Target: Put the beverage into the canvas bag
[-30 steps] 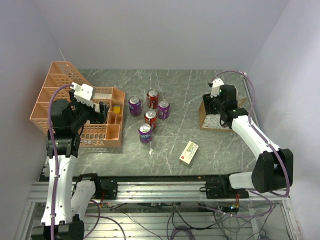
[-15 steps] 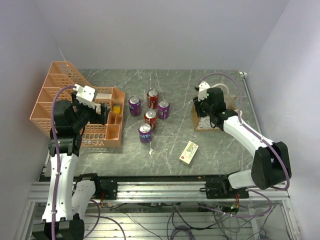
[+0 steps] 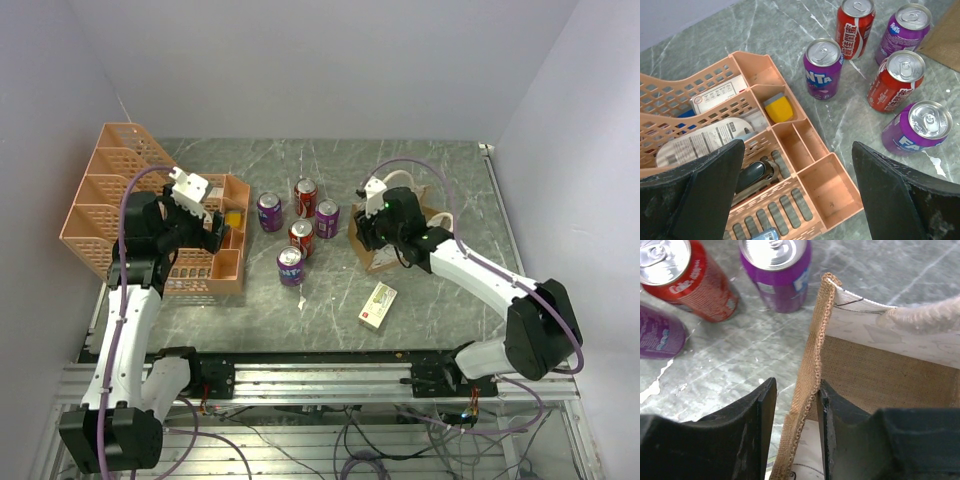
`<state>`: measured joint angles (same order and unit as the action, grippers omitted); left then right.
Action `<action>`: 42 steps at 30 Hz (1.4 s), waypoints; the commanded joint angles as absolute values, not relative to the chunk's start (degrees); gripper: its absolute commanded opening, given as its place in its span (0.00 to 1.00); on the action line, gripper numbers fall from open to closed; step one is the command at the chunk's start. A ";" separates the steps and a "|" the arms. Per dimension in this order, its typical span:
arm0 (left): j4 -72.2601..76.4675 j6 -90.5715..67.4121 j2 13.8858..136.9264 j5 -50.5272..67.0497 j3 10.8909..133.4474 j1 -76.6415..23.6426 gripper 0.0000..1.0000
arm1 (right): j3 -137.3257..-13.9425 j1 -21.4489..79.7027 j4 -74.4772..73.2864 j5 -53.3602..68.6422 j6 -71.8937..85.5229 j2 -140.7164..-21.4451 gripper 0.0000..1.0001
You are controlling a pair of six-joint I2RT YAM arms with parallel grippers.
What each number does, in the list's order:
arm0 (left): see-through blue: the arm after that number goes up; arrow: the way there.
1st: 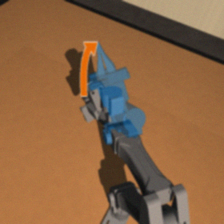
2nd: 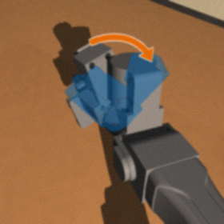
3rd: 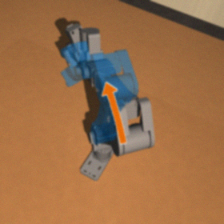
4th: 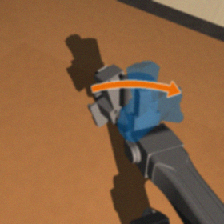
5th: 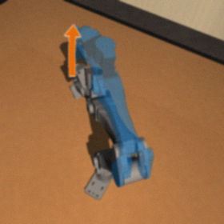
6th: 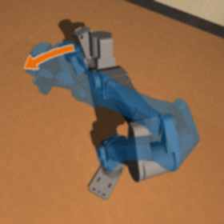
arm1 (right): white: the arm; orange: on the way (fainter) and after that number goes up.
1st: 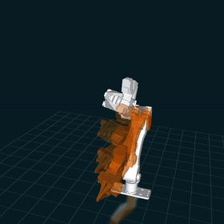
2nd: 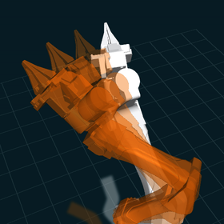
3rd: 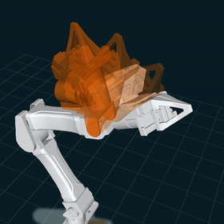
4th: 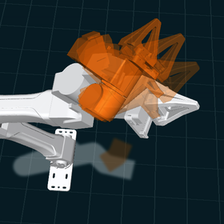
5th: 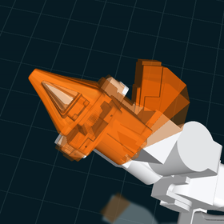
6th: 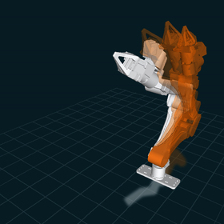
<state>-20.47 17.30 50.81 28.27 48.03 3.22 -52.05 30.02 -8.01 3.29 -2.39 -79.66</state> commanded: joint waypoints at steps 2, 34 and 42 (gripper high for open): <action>-19.60 19.52 51.27 28.12 48.36 0.48 0.99 | -54.46 32.14 -8.27 3.94 -1.88 -81.36 0.45; -24.26 20.29 48.25 28.69 50.99 -0.27 0.99 | -94.40 39.85 -33.83 -0.35 -18.29 -100.04 0.77; -24.08 19.95 48.01 29.31 50.57 -0.29 0.99 | -99.11 37.28 -34.75 0.79 -15.97 -109.45 0.77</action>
